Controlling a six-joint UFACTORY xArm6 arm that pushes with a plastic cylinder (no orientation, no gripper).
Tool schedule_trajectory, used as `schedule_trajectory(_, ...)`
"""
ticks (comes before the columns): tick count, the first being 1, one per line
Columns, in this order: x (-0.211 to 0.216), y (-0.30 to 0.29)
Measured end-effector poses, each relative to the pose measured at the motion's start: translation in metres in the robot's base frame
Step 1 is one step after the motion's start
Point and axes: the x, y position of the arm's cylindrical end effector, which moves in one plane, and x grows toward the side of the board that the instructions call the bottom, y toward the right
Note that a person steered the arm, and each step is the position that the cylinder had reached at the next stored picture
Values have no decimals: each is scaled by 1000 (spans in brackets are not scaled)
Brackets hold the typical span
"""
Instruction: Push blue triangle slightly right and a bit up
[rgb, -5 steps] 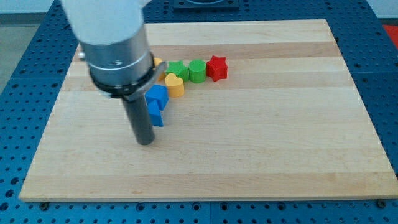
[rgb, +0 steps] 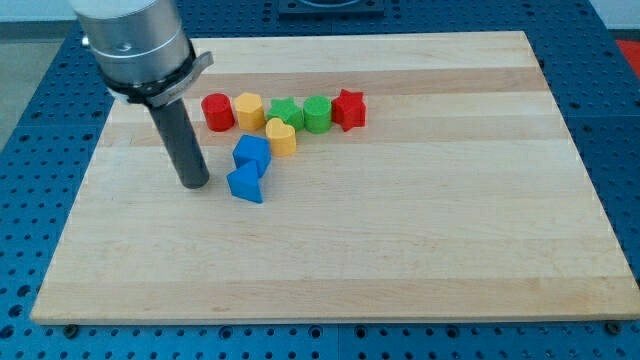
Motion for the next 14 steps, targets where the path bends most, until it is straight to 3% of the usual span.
schedule_trajectory(2,22,2)
schedule_trajectory(5,-6,31)
schedule_trajectory(10,11,72)
schedule_trajectory(11,36,51)
schedule_trajectory(12,68,62)
schedule_trajectory(14,57,126)
